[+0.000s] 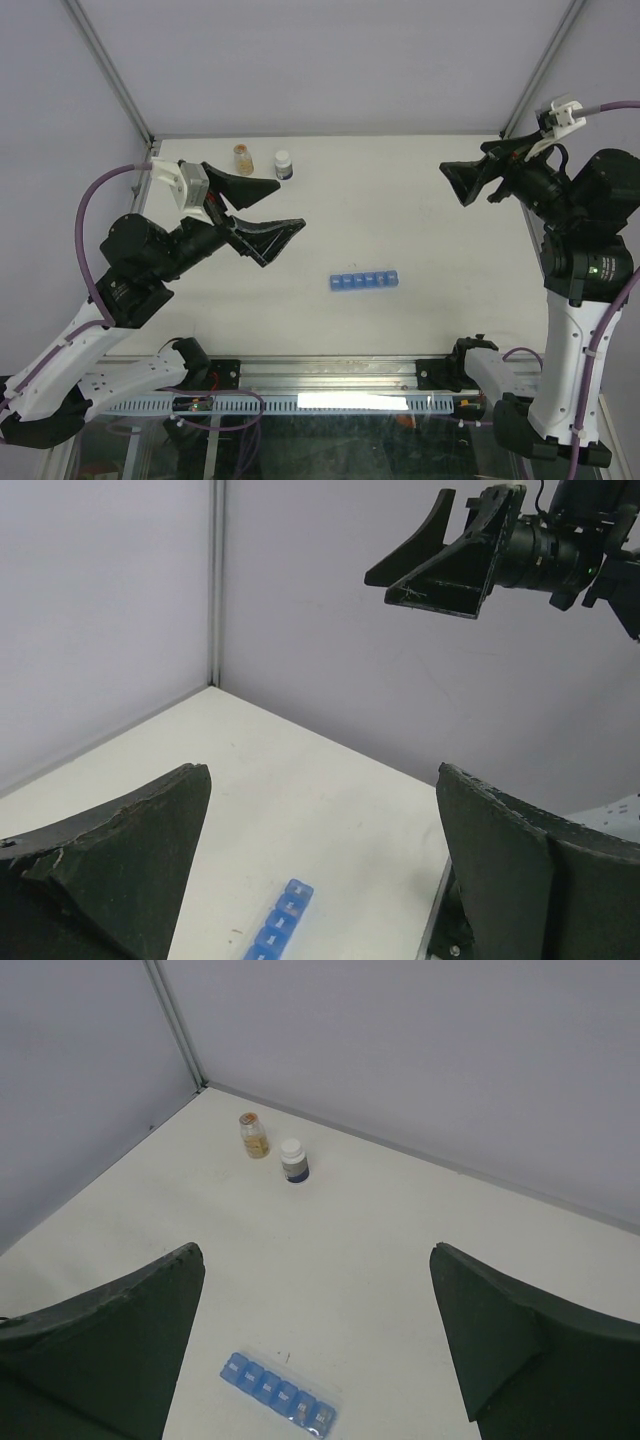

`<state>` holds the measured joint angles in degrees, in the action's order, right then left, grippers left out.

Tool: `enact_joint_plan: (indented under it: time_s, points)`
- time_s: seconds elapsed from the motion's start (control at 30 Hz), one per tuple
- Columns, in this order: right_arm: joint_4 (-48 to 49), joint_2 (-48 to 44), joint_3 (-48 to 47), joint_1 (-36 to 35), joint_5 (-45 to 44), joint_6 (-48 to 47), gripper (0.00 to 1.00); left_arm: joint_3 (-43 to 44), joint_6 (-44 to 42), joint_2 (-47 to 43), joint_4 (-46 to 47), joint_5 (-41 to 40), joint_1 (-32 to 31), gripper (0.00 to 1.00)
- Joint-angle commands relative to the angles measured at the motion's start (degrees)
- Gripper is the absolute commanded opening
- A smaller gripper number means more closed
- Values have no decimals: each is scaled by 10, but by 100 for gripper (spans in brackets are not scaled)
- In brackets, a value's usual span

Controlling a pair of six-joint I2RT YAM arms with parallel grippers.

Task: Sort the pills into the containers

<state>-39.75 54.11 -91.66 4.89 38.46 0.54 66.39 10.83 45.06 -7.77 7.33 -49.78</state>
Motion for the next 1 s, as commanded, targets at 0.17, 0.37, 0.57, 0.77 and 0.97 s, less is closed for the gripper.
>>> enact_joint_plan:
  time_s: [0.17, 0.37, 0.57, 0.77, 0.97]
  points:
    - [5, 0, -23, 7, 17, -9, 99, -9, -34, -4, -1, -21, 4, 99]
    - [10, 4, -25, 7, 16, 4, 99, -25, -35, -4, 1, -27, 5, 99]
    - [9, 2, -24, 7, 3, 10, 99, -28, -45, 6, 3, -29, 5, 99]
    - [3, 3, -24, 7, 2, 0, 99, -32, -43, 19, 6, -17, 4, 99]
    - [1, 6, -23, 7, -4, -7, 99, -43, -34, 17, 11, -11, 5, 99]
